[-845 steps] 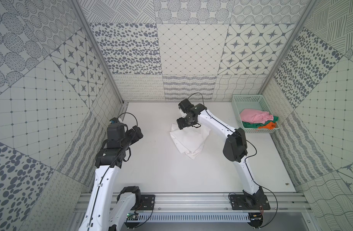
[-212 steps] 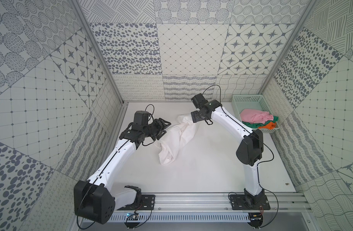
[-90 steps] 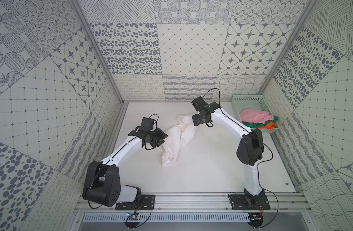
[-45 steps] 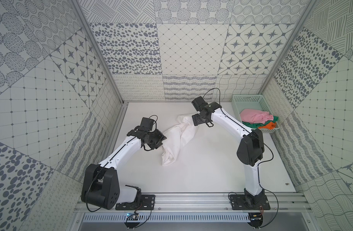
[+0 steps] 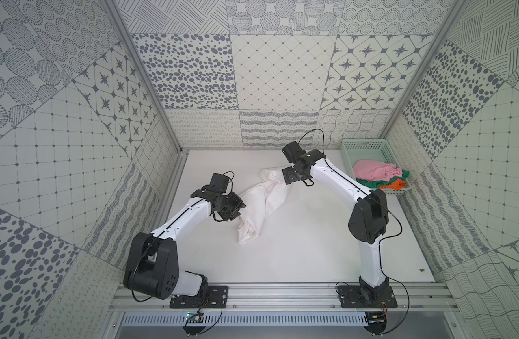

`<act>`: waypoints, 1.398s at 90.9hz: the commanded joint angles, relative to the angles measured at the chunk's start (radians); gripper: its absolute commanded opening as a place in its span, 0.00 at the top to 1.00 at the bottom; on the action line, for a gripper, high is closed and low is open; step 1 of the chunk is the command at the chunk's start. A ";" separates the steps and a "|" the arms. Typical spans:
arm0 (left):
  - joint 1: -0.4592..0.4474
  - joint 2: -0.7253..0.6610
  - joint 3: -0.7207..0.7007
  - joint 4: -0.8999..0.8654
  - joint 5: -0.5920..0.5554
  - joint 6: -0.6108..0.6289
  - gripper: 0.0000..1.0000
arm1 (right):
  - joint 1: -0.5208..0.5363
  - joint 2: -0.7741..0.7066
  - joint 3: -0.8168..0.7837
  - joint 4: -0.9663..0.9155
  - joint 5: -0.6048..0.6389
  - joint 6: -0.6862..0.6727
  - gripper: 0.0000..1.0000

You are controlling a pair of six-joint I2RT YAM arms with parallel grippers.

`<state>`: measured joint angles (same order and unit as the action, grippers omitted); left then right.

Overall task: Fold and stack t-shirts
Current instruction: Flatten out the T-shirt at the center of the board.

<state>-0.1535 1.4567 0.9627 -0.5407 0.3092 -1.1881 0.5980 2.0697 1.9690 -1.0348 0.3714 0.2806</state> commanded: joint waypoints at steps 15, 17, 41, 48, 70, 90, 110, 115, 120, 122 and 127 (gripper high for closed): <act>-0.008 0.038 0.011 0.037 0.014 -0.005 0.63 | -0.004 -0.019 0.021 0.024 0.009 -0.005 0.05; -0.009 0.042 0.013 0.038 0.016 -0.006 0.63 | -0.003 -0.018 0.021 0.023 0.009 -0.004 0.05; -0.010 0.071 0.037 0.053 0.024 -0.002 0.70 | -0.004 0.001 0.044 0.020 0.001 -0.007 0.05; -0.010 0.076 0.038 0.058 0.028 -0.001 0.72 | -0.003 0.005 0.051 0.019 0.001 -0.008 0.05; -0.012 0.094 0.056 0.068 0.037 0.005 0.84 | 0.001 0.018 0.060 0.016 -0.012 -0.001 0.05; -0.012 0.115 0.066 0.073 0.051 0.007 1.00 | 0.012 0.027 0.057 0.012 -0.013 0.007 0.05; -0.012 0.126 0.091 0.055 0.051 0.020 1.00 | 0.018 0.039 0.065 0.010 -0.015 0.011 0.05; -0.012 0.123 0.101 0.043 0.050 0.024 1.00 | 0.017 0.042 0.072 0.009 -0.014 0.011 0.05; -0.012 0.115 0.117 0.026 0.045 0.030 1.00 | 0.017 0.045 0.079 0.007 -0.012 0.011 0.05; -0.012 0.111 0.125 0.019 0.041 0.035 1.00 | 0.017 0.045 0.082 0.007 -0.012 0.011 0.05; -0.012 0.099 0.148 0.002 0.032 0.045 1.00 | 0.018 0.047 0.089 0.006 -0.009 0.012 0.05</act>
<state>-0.1646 1.5749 1.0580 -0.5030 0.3439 -1.1831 0.6113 2.0941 2.0178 -1.0378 0.3599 0.2813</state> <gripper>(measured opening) 0.022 0.951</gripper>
